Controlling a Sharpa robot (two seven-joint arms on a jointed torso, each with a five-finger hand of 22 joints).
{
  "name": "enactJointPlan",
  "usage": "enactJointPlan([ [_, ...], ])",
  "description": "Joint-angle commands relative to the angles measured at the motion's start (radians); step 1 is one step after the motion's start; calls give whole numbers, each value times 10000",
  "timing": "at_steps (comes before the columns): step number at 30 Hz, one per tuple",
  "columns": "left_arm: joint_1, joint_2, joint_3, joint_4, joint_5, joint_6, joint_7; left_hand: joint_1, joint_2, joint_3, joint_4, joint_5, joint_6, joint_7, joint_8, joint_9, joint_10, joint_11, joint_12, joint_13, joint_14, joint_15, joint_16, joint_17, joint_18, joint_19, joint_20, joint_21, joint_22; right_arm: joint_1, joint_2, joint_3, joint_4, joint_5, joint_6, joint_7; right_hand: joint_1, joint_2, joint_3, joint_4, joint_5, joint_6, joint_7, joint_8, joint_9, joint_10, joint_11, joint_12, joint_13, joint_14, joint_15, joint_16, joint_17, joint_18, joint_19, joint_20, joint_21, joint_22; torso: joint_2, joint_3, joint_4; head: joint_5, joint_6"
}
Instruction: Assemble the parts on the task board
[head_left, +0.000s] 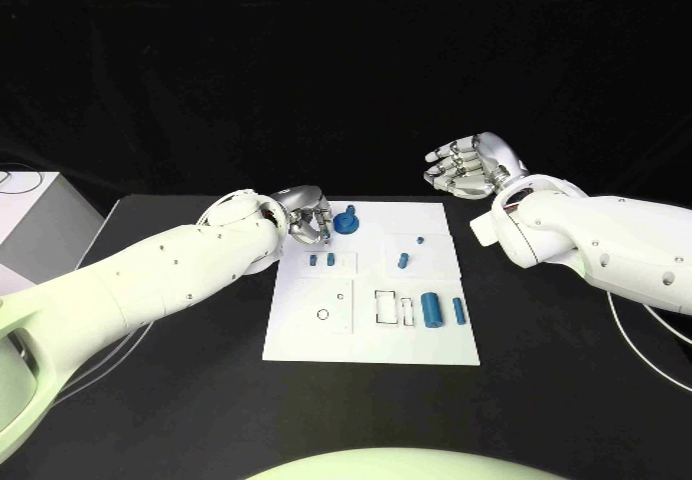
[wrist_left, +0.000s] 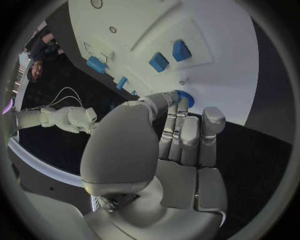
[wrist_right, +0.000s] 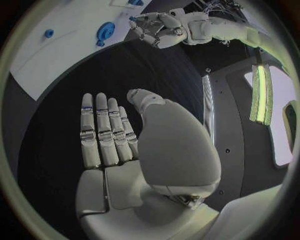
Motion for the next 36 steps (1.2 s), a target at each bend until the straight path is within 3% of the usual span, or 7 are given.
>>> enactJointPlan([
  [1, -8, 60, -1, -50, -94, 233, -25, -99, -2, 15, -51, 47, 58, -15, -11, 15, 134, -35, -10, 66, 37, -11, 16, -8, -183, 28, -3, 62, 7, 1, 4, 3, 19, -78, 71, 140, -40, -40, 42, -9, 65, 32, 80, -12, -10, -32, -7, -47, -12, 45, 20, -41, -9, 130, -9, -3, 31, -10, -2, 8, 2, -3, -9],
  [12, -62, 259, -76, -370, -184, 294, -19, -102, 7, 18, -57, 47, 69, -18, -13, 18, 148, -38, -24, 69, 39, -12, 14, -8, -184, 29, -3, 66, 14, 1, 14, 3, 21, -78, 73, 144, -85, -61, 77, -9, 73, 42, 78, -13, -11, -19, -8, -62, -10, 46, 22, -58, -24, 133, -17, 4, 26, -31, 12, 11, -12, 8, -21],
  [36, -66, 305, -116, -422, -266, 580, -226, -91, 25, 31, -90, 46, 90, -28, -23, 24, 185, -47, -55, 80, 30, -18, 5, -37, -186, 34, -5, 78, 32, 1, -3, 3, 23, -78, 74, 149, -85, -61, 77, -9, 73, 42, 78, -13, -11, -19, -8, -62, -10, 46, 22, -58, -24, 133, -17, 4, 26, -31, -4, 3, -6, 1, -79],
])
